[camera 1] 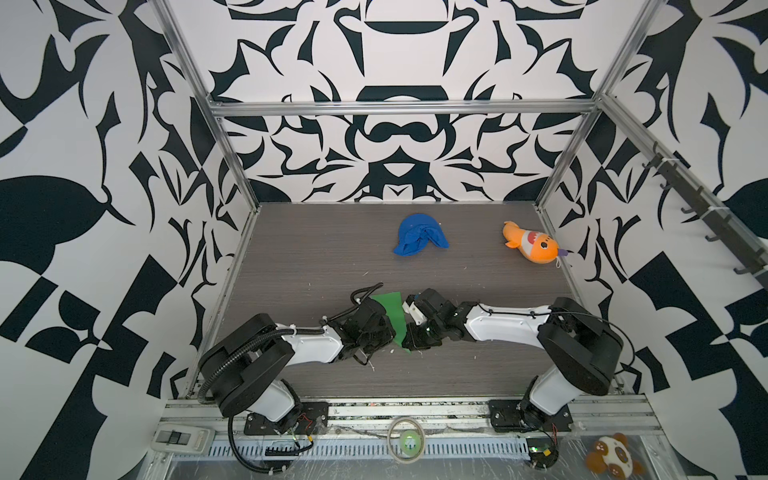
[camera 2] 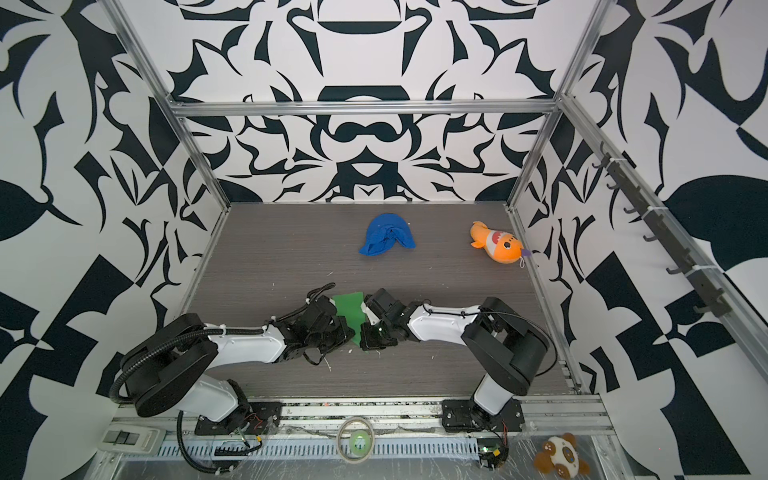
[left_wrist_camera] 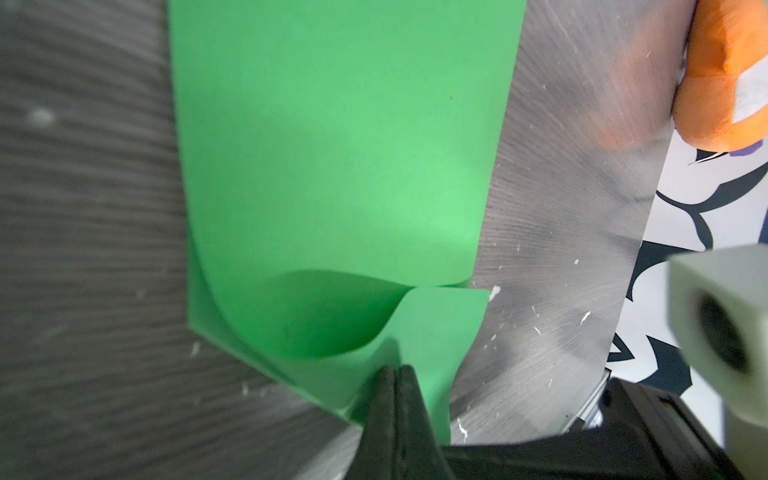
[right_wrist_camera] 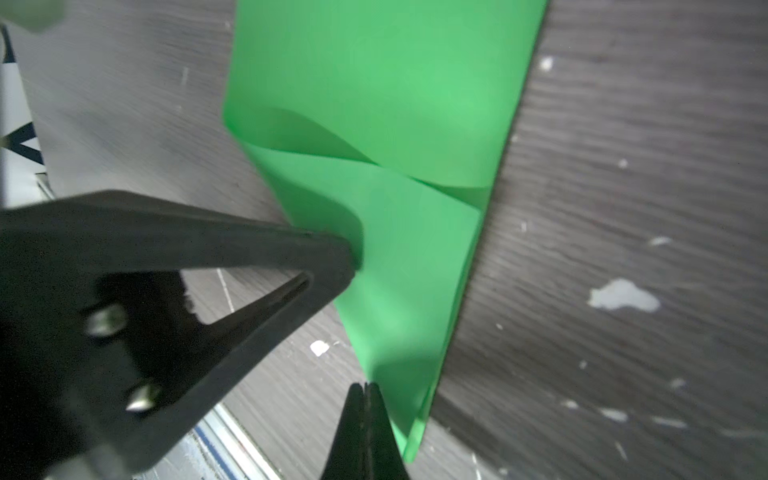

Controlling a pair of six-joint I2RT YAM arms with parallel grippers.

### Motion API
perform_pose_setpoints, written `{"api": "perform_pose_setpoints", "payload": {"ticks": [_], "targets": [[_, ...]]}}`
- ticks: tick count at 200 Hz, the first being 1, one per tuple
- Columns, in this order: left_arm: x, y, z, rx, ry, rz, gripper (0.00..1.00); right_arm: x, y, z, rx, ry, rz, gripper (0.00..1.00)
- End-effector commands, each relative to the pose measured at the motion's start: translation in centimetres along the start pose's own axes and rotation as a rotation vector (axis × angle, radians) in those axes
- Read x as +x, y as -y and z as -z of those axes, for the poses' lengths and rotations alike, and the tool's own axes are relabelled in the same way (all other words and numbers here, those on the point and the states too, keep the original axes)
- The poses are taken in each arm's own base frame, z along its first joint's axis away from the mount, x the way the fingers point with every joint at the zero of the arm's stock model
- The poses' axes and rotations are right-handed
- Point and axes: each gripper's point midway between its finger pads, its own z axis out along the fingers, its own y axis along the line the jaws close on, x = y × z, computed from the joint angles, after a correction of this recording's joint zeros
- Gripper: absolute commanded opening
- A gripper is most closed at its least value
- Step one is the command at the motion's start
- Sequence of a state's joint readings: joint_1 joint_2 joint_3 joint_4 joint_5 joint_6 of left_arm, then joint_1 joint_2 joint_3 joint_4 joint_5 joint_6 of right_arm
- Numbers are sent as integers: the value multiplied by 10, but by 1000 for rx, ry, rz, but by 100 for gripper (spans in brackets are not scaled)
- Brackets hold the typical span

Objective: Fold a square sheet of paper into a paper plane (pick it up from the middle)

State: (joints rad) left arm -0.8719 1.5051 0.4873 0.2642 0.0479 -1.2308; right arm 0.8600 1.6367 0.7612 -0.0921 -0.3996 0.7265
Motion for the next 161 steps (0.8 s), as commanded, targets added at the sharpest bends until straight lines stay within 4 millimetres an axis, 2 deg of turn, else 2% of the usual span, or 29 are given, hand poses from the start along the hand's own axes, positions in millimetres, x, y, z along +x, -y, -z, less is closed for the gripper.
{"api": "perform_pose_setpoints", "payload": {"ticks": [1, 42, 60, 76, 99, 128, 161], "targets": [[2, -32, 1, -136, 3, 1, 1, 0, -1, -1, 8, 2, 14, 2], [-2, -9, 16, -112, -6, -109, 10, 15, 24, -8, 89, -42, -10, 2], [-5, 8, 23, -79, -8, -169, 16, 18, 28, -10, 99, -57, -19, 1], [-4, 15, 24, -60, -18, -202, 19, 19, 29, -11, 102, -59, -24, 1], [1, 16, 20, -49, -45, -220, 19, 19, 30, -13, 106, -66, -31, 0], [6, 14, 12, -68, -74, -235, 11, 20, 31, -15, 108, -76, -44, 0], [11, 2, 5, -119, -105, -237, 8, 21, 32, -15, 117, -83, -53, 0]]}}
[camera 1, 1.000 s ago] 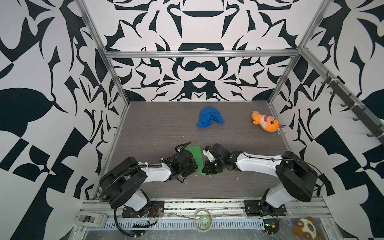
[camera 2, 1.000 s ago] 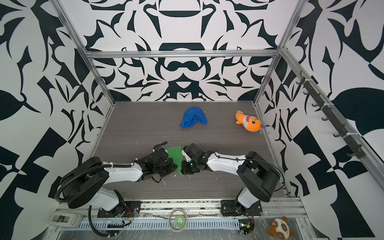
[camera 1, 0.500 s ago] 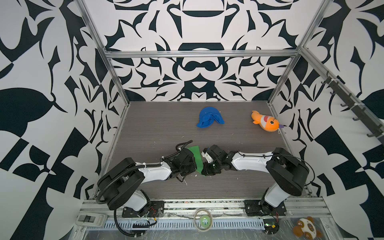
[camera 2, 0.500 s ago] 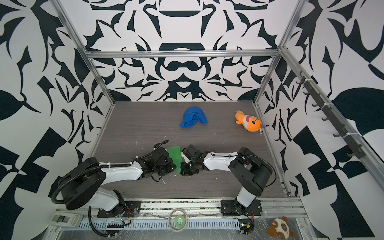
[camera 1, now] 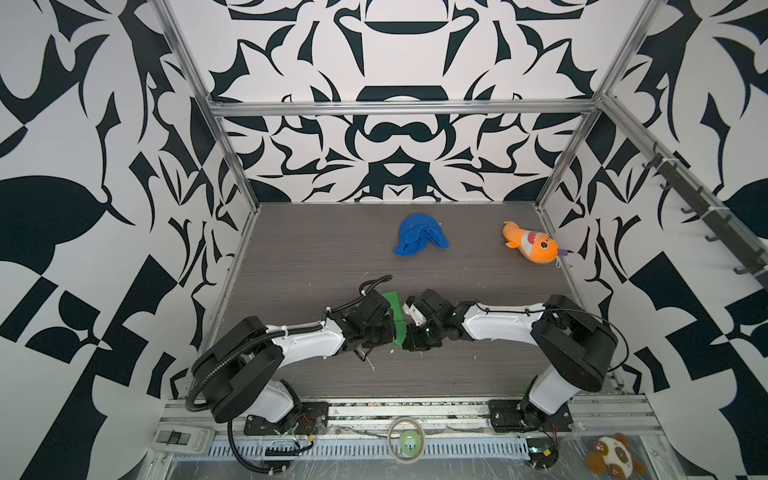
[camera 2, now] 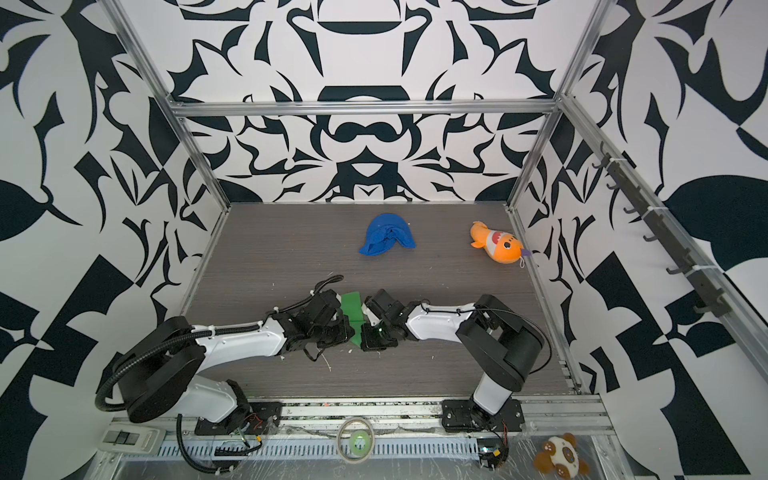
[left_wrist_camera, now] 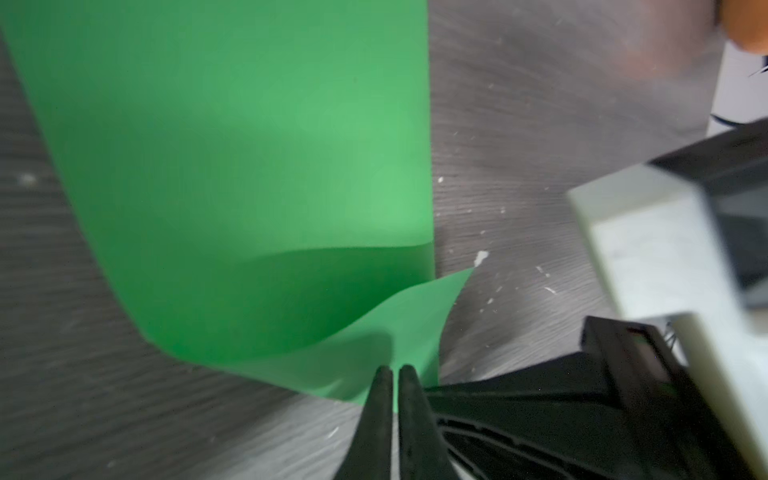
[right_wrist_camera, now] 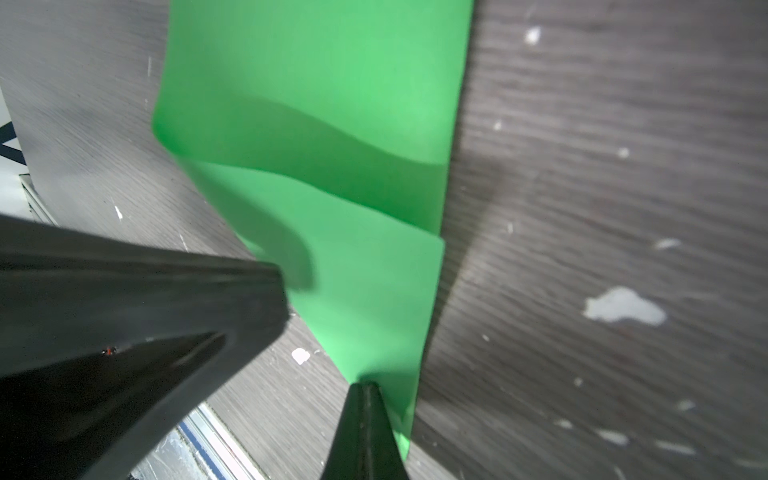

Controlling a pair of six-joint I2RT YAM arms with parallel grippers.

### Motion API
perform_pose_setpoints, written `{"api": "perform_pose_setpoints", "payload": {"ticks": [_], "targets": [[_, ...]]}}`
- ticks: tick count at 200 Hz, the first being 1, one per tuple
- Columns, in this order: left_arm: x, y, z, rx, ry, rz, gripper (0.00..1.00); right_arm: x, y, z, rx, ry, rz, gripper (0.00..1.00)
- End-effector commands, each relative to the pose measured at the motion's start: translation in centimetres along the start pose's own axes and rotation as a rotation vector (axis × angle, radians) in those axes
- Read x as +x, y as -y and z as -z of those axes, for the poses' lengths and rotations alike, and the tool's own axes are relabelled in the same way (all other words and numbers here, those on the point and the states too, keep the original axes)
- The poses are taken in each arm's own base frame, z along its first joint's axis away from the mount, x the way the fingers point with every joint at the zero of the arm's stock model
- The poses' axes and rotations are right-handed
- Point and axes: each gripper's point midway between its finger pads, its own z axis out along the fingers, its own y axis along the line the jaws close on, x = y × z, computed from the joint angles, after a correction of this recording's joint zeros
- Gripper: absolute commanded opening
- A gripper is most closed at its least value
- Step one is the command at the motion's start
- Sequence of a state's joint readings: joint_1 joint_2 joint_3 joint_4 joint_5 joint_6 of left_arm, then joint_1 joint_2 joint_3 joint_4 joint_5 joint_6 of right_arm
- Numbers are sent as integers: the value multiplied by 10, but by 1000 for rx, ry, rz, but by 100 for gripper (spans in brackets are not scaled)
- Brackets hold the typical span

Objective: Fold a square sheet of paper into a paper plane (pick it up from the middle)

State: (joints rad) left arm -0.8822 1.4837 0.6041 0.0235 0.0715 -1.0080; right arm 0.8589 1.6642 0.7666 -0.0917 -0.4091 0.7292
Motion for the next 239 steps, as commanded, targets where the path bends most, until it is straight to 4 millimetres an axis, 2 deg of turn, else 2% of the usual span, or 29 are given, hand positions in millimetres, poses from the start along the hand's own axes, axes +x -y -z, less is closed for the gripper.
{"api": "perform_pose_setpoints", "payload": {"ticks": [1, 102, 147, 208, 239], "targets": [[5, -5, -5, -39, -39, -21, 8, 18, 29, -10, 111, -62, -40, 0], [7, -54, 4, -288, -55, -42, 6, 25, 42, -8, 176, -89, -49, 0], [-5, -80, 12, -382, -26, 14, 6, 27, 45, -9, 187, -98, -51, 0], [-14, -102, 23, -450, -16, 66, 6, 27, 45, -9, 192, -96, -47, 0], [-21, -111, 36, -531, -2, 60, 6, 27, 46, -9, 195, -98, -47, 0]]}}
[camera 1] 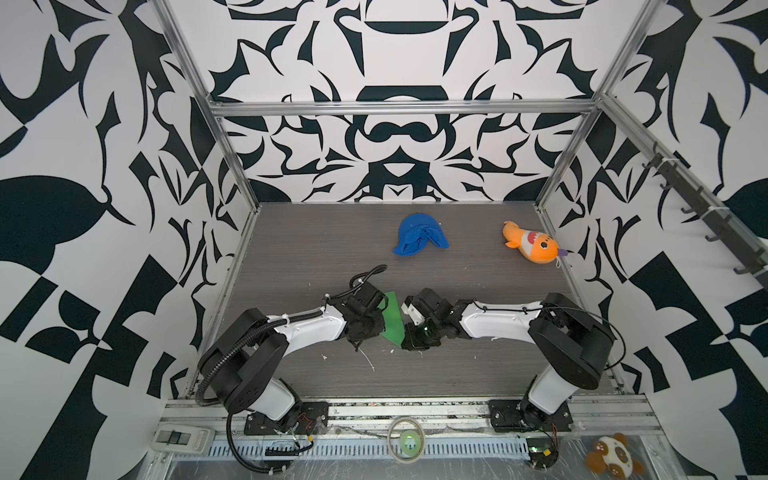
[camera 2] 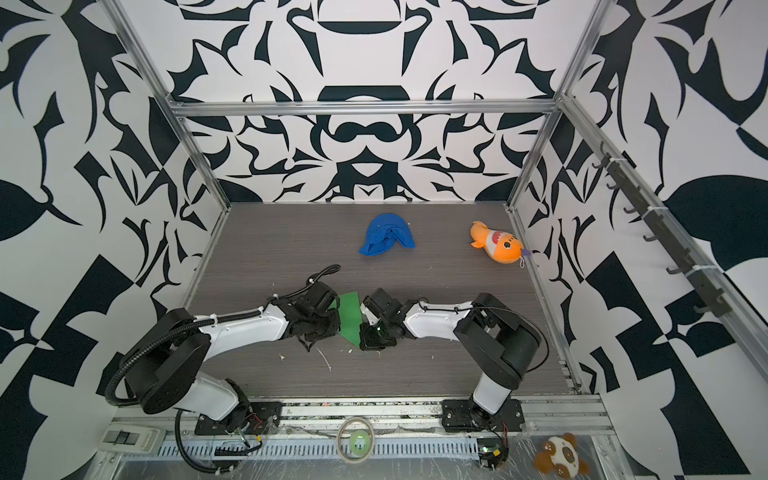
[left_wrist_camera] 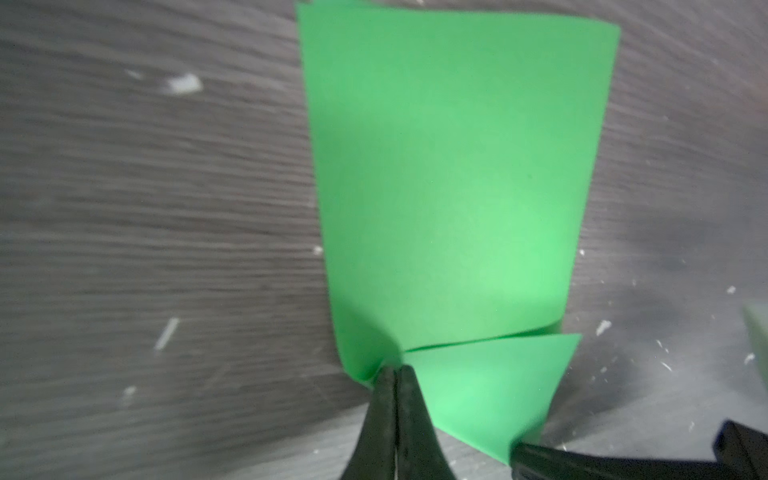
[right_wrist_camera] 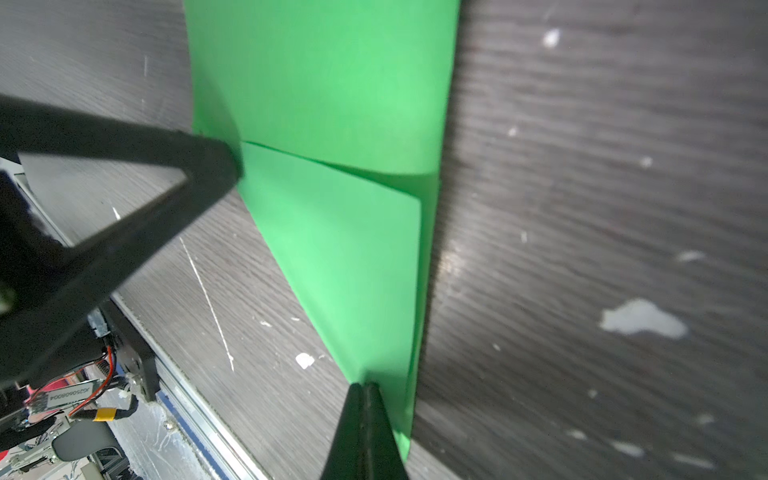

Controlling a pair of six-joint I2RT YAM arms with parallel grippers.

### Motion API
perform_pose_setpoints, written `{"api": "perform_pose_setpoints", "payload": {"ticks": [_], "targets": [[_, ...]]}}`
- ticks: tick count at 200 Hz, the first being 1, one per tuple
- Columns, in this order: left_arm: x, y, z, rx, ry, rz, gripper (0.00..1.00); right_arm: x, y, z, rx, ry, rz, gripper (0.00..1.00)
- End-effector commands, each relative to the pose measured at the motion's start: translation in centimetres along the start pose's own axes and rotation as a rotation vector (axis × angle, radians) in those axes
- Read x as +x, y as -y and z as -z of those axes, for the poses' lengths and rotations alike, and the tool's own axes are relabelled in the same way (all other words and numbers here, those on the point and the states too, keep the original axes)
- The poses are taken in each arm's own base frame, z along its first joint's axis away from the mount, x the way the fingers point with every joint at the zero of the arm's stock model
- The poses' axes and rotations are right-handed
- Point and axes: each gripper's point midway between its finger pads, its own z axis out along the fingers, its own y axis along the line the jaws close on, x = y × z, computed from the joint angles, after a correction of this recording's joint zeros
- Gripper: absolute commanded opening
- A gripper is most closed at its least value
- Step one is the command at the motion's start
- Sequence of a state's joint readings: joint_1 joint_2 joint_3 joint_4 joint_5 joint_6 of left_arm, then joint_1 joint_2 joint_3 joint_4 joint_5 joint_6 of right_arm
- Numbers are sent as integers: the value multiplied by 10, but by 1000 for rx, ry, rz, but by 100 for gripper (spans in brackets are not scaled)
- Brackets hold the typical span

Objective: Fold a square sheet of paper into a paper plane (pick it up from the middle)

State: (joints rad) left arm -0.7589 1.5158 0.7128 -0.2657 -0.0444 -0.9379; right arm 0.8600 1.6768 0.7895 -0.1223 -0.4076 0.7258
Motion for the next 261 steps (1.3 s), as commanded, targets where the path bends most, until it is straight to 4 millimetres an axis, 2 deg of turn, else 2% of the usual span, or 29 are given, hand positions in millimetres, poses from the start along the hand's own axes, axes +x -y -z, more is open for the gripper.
{"api": "perform_pose_setpoints", "payload": {"ticks": [1, 39, 60, 86, 110, 134, 155, 182, 219, 261], "targets": [[8, -60, 5, -266, -26, -6, 6, 27, 46, -9, 181, -84, -43, 0], [6, -69, 9, -321, -25, -10, 6, 26, 46, -7, 185, -77, -41, 0], [-3, -64, 17, -316, 2, -15, 6, 25, 45, -7, 180, -73, -34, 0], [-23, -31, 38, -196, 72, -36, 7, 20, 42, -6, 164, -66, -5, 0], [-27, 11, 49, 24, 101, -47, 11, 7, 38, 3, 140, -59, 104, 0], [-24, 40, 51, 181, 114, -54, 13, -9, 28, 16, 82, -54, 230, 0], [-20, 57, 42, 280, 91, -40, 14, -18, 18, 20, 36, -65, 293, 0], [-15, 59, 22, 264, 46, -44, 13, -22, 8, 19, -5, -81, 321, 0], [-7, 56, 7, 232, -4, -61, 10, -27, 10, 17, -8, -76, 282, 0], [5, 38, -7, 167, -47, -61, 9, -29, 13, 16, -9, -84, 243, 0]]}}
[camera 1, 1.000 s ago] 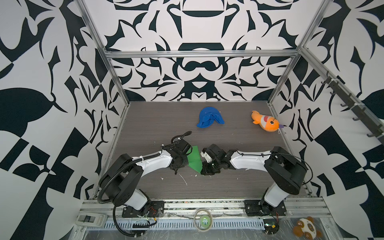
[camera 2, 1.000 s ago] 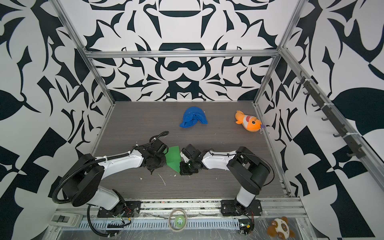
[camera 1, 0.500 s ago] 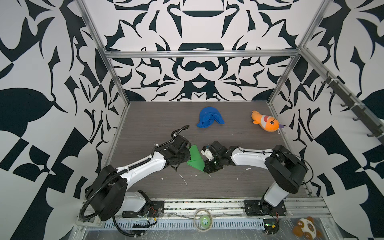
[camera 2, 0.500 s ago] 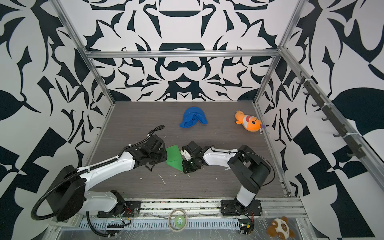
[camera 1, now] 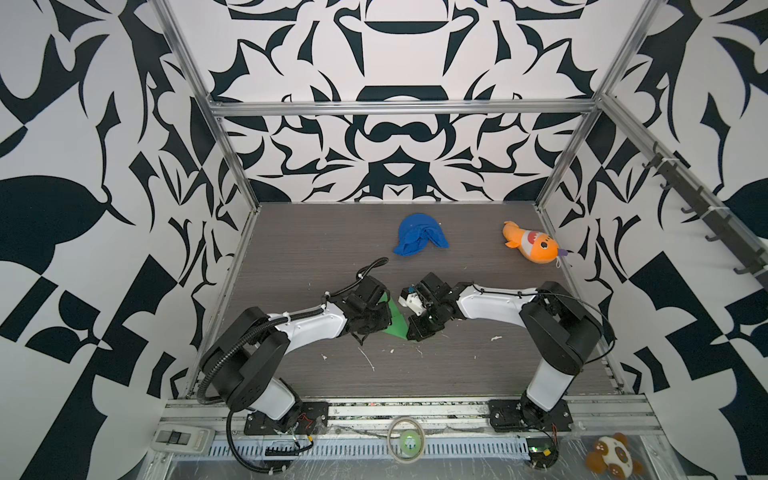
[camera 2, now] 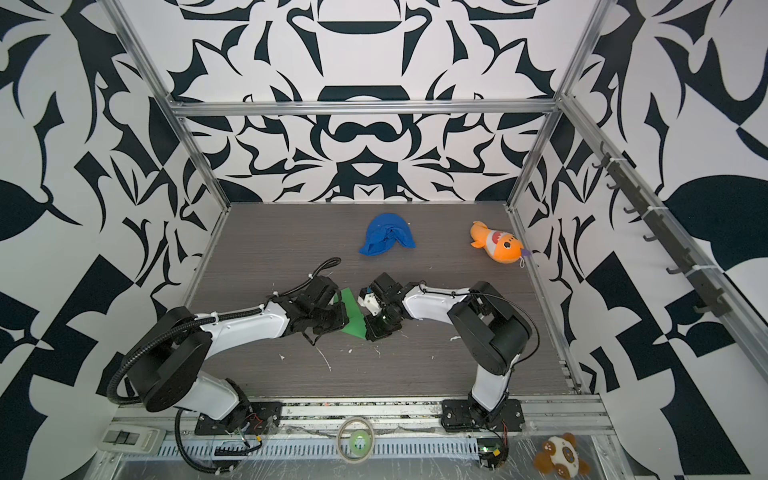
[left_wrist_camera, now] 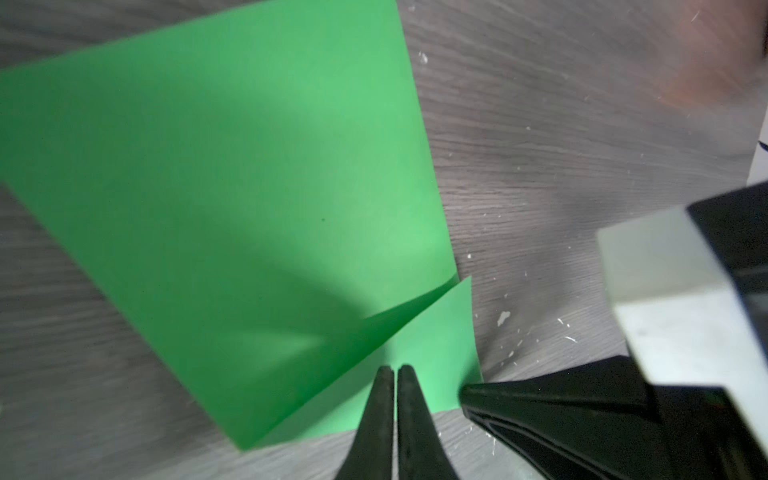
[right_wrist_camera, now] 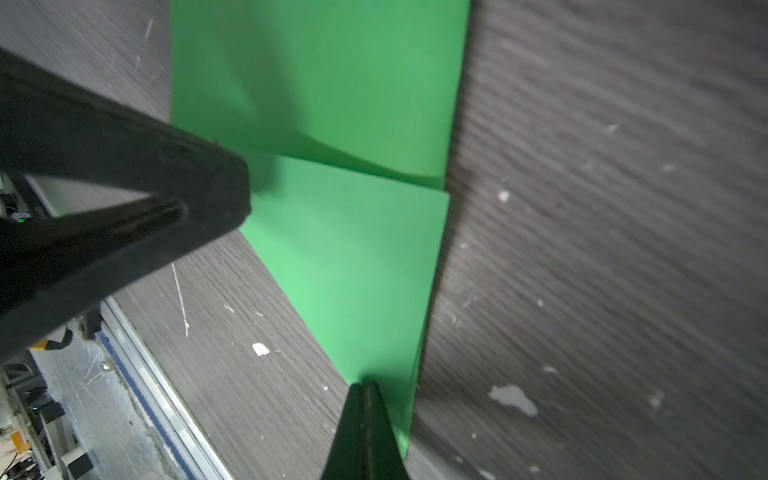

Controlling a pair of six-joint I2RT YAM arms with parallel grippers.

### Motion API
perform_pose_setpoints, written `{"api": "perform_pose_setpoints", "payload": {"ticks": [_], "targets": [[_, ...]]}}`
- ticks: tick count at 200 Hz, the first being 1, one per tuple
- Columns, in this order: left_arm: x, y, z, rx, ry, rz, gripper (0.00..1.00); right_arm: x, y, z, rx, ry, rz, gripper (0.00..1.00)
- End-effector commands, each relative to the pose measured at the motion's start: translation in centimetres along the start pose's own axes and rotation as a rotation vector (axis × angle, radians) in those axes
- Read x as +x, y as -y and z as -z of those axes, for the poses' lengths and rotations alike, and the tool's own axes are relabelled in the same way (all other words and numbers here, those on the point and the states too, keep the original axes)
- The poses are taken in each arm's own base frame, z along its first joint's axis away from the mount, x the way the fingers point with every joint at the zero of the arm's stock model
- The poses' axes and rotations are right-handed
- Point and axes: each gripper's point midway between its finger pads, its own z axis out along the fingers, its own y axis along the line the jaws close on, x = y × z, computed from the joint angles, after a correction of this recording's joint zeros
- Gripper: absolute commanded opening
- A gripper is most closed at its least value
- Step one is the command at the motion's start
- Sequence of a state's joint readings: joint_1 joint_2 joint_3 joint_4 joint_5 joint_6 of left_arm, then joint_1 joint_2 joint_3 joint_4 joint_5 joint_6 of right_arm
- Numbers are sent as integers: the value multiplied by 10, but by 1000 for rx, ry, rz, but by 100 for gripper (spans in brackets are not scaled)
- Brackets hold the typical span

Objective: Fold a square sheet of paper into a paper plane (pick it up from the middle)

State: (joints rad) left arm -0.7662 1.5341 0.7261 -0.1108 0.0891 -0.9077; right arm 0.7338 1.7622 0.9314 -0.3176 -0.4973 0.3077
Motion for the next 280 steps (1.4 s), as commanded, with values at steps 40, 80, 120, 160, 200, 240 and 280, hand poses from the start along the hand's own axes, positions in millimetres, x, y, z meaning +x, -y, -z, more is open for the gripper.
{"api": "perform_pose_setpoints", "payload": {"ticks": [40, 80, 120, 160, 200, 240, 280], "targets": [[10, -23, -10, -83, -29, -1, 8, -7, -2, 5, -11, 2, -34, 0], [17, -37, -11, -126, -43, -1, 6, -17, -11, 14, -27, 36, -116, 0], [21, -46, -15, -157, -50, 10, 4, -40, -42, 13, -68, 133, -206, 0], [22, -49, -16, -170, -52, 11, 3, -46, -36, -1, -66, 147, -271, 0], [23, -53, -15, -188, -52, 14, 3, -40, -22, -6, -9, 144, -303, 0], [23, -58, -14, -218, -56, 14, 3, -17, -5, -8, 53, 100, -326, 0], [24, -62, -14, -241, -59, 14, 3, 9, 10, -5, 105, 61, -344, 0]]}}
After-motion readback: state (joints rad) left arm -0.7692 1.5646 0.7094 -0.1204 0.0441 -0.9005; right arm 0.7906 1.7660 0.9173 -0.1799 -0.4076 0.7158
